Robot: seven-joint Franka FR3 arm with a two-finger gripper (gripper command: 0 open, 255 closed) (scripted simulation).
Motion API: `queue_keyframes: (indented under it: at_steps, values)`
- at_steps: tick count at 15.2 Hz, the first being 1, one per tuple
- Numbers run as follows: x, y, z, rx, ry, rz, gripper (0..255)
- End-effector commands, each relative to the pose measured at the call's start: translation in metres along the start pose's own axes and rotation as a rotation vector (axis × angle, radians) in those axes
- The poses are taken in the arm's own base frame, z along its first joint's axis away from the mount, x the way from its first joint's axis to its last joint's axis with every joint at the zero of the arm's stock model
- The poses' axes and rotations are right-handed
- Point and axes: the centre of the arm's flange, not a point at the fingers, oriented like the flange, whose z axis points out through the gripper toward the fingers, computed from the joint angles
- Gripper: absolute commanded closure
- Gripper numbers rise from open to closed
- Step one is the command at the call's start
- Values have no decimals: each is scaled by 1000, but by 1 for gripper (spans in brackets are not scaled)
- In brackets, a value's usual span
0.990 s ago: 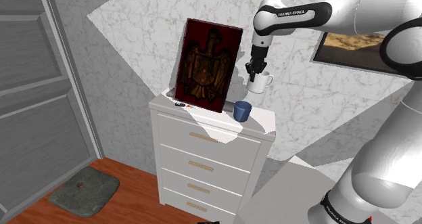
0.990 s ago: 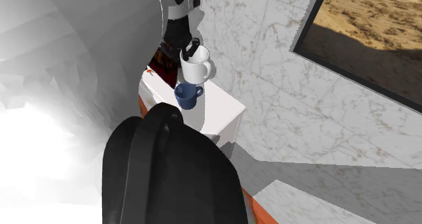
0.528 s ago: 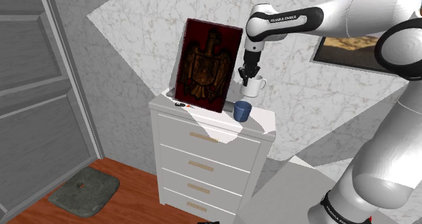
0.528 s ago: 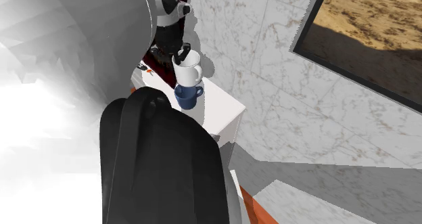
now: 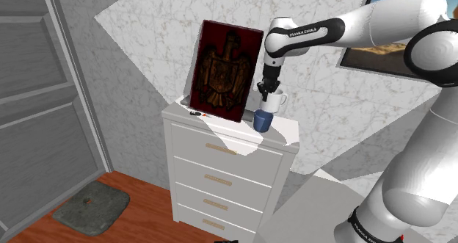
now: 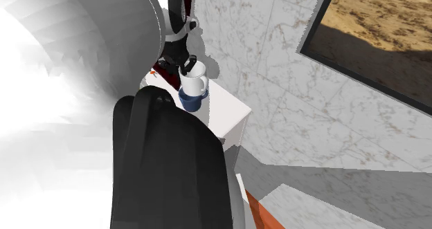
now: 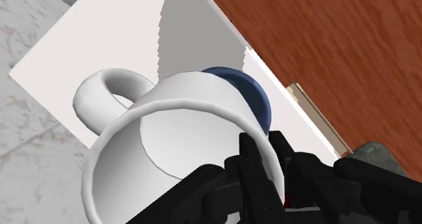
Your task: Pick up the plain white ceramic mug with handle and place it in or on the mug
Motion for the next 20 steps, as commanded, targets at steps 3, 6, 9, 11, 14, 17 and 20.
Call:
queue_keyframes:
  at_steps: [3,6,9,11,14,17,20]
  values:
    - [1,-1,21,0,1,0,255]
    - [1,-1,25,0,1,0,255]
    - [1,-1,25,0,1,0,255]
    - [1,-1,25,0,1,0,255]
    - [1,-1,25,0,1,0,0]
    - [1,-1,25,0,1,0,0]
    - [1,-1,-2,0,1,0,0]
